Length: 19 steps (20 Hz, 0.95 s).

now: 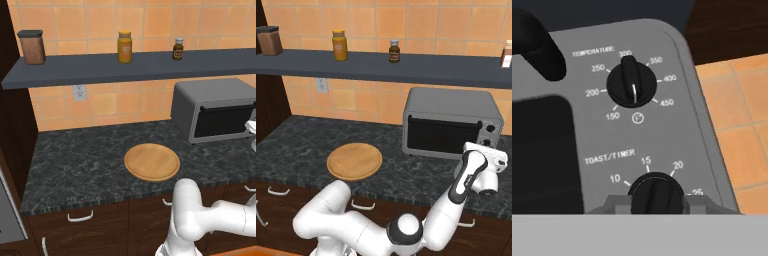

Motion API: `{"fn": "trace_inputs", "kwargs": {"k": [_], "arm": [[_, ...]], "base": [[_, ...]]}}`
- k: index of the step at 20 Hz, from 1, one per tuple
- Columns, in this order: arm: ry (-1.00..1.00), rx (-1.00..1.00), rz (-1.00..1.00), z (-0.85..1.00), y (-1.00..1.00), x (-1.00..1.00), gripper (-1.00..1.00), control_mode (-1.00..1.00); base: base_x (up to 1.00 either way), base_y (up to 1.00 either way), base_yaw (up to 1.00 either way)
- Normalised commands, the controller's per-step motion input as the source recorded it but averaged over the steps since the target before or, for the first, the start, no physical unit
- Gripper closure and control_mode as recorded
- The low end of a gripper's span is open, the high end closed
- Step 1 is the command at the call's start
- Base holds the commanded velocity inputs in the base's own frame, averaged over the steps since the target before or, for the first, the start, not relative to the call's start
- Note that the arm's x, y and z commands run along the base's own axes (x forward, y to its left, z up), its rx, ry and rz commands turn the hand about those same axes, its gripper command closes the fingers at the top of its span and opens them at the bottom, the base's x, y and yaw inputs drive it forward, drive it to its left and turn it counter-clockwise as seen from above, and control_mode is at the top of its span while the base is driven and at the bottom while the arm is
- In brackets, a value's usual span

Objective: Pick up the kebab skewer and baguette bread, and place them inside the toaster oven. Close the toaster oven door and start by setting the timer.

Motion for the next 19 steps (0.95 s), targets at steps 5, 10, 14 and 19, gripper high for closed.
{"fn": "trace_inputs", "kwargs": {"k": [5,10,14,19], "arm": [[0.00,0.41,-0.05,0.47,0.01,0.02,1.00,-1.00],[0.00,0.43,-0.05,0.40,0.06,0.05,1.00,-1.00],[0.00,0.40,-0.07,0.29,0.14,0.12,1.00,-1.00],[0.00,0.41,-0.08,0.36,0.15,0.10,1.00,-1.00]], "base": [[0.00,0.00,0.00],[0.00,0.00,0.00],[0.00,0.00,0.00],[0.00,0.00,0.00]]}}
